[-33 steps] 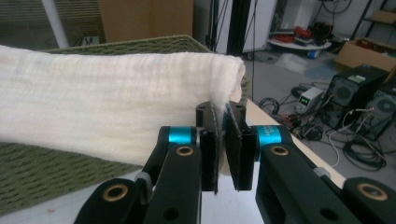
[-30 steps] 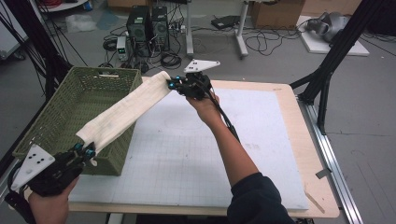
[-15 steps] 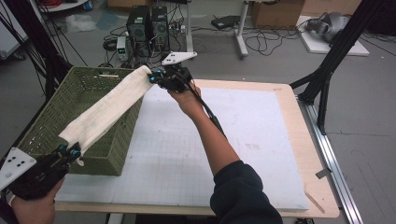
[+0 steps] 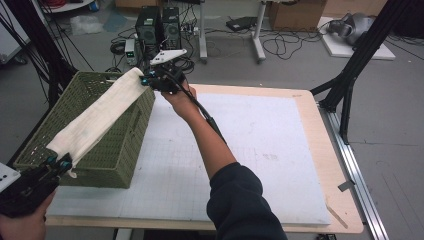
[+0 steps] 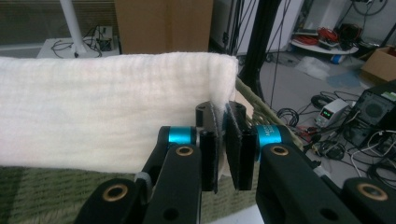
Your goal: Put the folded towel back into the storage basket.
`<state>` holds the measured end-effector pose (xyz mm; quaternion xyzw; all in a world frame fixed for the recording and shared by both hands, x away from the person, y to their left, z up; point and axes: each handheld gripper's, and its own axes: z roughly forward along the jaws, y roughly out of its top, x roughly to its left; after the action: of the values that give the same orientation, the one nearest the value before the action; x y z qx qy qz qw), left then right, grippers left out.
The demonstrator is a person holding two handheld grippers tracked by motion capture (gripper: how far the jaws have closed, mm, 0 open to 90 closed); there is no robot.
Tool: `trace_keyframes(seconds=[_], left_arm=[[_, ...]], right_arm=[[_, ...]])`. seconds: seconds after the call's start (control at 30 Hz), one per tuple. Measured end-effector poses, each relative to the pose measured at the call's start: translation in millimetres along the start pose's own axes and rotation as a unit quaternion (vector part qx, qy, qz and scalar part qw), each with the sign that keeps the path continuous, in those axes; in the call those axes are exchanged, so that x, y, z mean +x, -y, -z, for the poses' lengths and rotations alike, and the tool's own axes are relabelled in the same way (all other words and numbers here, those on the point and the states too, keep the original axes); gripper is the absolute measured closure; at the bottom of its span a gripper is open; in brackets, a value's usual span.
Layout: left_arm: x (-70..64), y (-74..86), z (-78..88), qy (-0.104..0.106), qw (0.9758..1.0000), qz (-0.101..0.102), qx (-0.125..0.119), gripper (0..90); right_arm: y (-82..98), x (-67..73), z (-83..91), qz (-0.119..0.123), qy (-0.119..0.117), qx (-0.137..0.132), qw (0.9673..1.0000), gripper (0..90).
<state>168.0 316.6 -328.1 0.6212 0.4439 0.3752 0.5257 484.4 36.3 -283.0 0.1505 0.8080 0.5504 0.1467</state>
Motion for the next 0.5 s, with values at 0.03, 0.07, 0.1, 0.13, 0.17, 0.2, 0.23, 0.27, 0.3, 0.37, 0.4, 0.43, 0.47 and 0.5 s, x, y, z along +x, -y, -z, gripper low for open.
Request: trace_keyframes(seconds=[0.03,0.07,0.1,0.13,0.17,0.2,0.23,0.27,0.3,0.37,0.4,0.43,0.47,0.5], left_arm=[[1.0,0.4,1.6,-0.005,1.0,-0.002,0.0,82.3],[1.7,0.4,2.3,-0.008,1.0,-0.003,0.001,82.4],[2.7,0.7,2.5,-0.01,0.9999,-0.002,0.002,82.3],[3.7,1.0,2.5,-0.011,0.9999,-0.001,0.003,82.3],[5.0,1.3,2.4,-0.013,0.9999,0.0,0.005,82.3],[5.8,1.6,2.2,-0.015,0.9999,0.002,0.004,82.3],[6.7,1.7,2.3,-0.017,0.9998,0.001,0.006,82.3],[7.4,1.8,2.3,-0.019,0.9998,0.002,0.006,82.3],[8.3,1.8,2.3,-0.02,0.9998,0.002,0.006,82.3],[8.7,1.8,2.4,-0.022,0.9997,0.001,0.007,82.3],[9.3,1.5,2.3,-0.023,0.9997,0.001,0.007,82.3],[9.8,1.3,2.6,-0.024,0.9997,0.0,0.008,82.3],[10.4,1.0,3.0,-0.029,0.9995,-0.002,0.009,82.3],[10.4,1.0,3.0,-0.029,0.9995,-0.002,0.009,82.2]], right_arm=[[-1.7,1.0,-3.0,0.001,0.001,0.001,1.0,84.1],[-3.3,2.4,-5.9,0.0,0.001,0.002,1.0,84.1],[-4.9,3.3,-8.7,0.003,0.003,0.004,1.0,84.1],[-6.3,4.2,-11.8,0.004,0.004,0.004,1.0,84.1],[-7.5,5.1,-14.5,0.003,0.006,0.006,1.0,84.1],[-8.4,5.6,-17.0,0.002,0.007,0.007,1.0,84.1],[-9.1,6.0,-19.8,0.002,0.008,0.006,0.9999,84.1],[-9.6,6.6,-22.0,0.001,0.009,0.007,0.9999,84.1],[-10.1,6.7,-24.6,0.004,0.009,0.008,0.9999,84.0],[-10.4,7.4,-26.8,0.003,0.011,0.008,0.9999,84.1],[-10.6,7.9,-28.5,0.001,0.011,0.008,0.9999,84.1],[-10.5,8.6,-32.0,-0.003,0.013,0.006,0.9999,84.0],[-10.5,9.5,-33.4,-0.005,0.014,0.008,0.9999,84.0],[-10.5,9.8,-34.8,-0.004,0.014,0.008,0.9999,84.0]])
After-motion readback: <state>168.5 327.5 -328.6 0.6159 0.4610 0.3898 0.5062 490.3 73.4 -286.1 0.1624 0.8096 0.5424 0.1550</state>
